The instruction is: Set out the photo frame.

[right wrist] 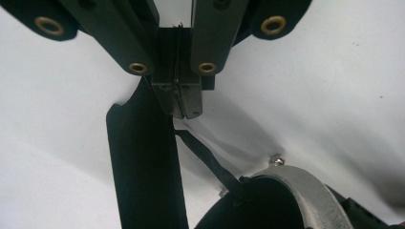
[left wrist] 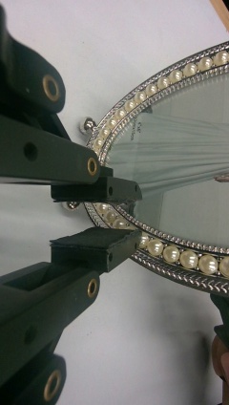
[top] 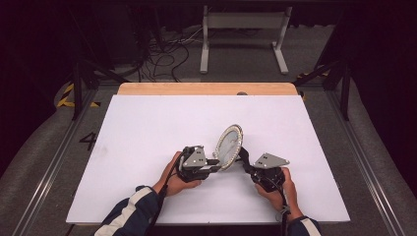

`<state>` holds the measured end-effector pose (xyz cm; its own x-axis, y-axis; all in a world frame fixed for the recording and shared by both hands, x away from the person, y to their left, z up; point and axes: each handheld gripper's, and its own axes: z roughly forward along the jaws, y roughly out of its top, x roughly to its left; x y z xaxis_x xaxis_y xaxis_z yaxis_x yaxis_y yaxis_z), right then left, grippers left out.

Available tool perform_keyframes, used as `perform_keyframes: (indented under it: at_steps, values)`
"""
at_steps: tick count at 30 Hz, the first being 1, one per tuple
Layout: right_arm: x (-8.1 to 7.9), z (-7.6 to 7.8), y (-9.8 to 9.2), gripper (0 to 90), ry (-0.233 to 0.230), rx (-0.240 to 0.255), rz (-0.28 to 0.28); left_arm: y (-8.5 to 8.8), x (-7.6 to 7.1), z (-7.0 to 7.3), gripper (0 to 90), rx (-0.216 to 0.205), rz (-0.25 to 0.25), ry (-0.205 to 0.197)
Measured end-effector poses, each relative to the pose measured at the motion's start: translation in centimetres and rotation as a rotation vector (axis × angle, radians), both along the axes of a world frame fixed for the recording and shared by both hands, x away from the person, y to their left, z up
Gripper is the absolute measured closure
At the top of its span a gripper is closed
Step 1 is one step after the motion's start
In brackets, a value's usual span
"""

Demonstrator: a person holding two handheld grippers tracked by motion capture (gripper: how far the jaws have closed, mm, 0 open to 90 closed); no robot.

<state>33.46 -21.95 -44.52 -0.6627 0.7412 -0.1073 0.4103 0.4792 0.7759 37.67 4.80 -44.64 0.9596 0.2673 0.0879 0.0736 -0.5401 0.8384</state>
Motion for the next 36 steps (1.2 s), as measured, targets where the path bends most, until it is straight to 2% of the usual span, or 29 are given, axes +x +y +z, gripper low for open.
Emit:
perform_keyframes:
  at_steps: [4,7,9,12,13,14,16,17,18,20,22,24,28,30,34,36]
  values:
    - [0.3,0.0,-0.1,90.0,-0.004,0.006,-0.013,-0.1,-0.2,0.0,73.3,0.014,-0.001,-0.013]
    - [-0.1,0.2,0.0,89.1,-0.005,0.029,-0.003,0.4,-0.4,0.4,74.1,0.018,0.003,-0.028]
    - [-0.7,0.5,0.4,82.8,-0.012,0.047,0.018,1.2,-0.6,0.8,73.4,0.026,0.015,-0.045]
    - [-1.8,1.0,1.2,80.3,-0.03,0.062,0.056,2.7,-1.0,1.1,73.7,0.021,0.033,-0.051]
    - [-2.1,1.2,1.5,74.8,-0.034,0.076,0.056,2.7,-1.0,1.1,73.2,0.021,0.033,-0.051]
    - [-2.2,1.4,1.8,72.0,-0.031,0.089,0.051,3.7,-1.1,1.2,72.1,0.012,0.052,-0.049]
    - [-2.4,1.5,2.0,70.3,-0.033,0.097,0.05,4.2,-1.2,1.2,71.3,0.017,0.061,-0.048]
    - [-2.4,1.6,2.2,66.1,-0.035,0.106,0.049,4.5,-1.3,1.2,69.7,0.019,0.068,-0.049]
    - [-2.4,1.7,2.5,61.1,-0.031,0.116,0.031,5.3,-1.5,0.9,66.2,0.04,0.085,-0.052]
    - [-2.4,1.7,2.7,58.4,-0.023,0.126,0.021,5.6,-1.6,0.8,64.7,0.051,0.091,-0.056]
    - [-2.2,1.7,2.9,52.7,-0.017,0.162,-0.002,6.4,-1.7,0.5,61.2,0.068,0.106,-0.052]
    - [-2.1,1.7,3.4,50.6,-0.03,0.175,-0.009,7.1,-1.8,0.3,59.4,0.074,0.121,-0.043]
    - [-2.0,1.4,4.2,48.3,-0.03,0.174,0.001,8.4,-2.1,0.0,57.4,0.095,0.154,-0.042]
    - [-2.1,1.3,4.9,47.7,-0.044,0.152,0.001,9.2,-2.3,0.0,55.7,0.086,0.168,-0.033]
    - [-1.8,1.2,5.7,45.5,-0.076,0.158,-0.01,10.8,-2.8,0.0,54.7,0.074,0.204,-0.02]
    - [-1.5,1.1,5.8,44.8,-0.074,0.161,-0.018,11.4,-2.9,-0.2,54.1,0.075,0.217,-0.014]
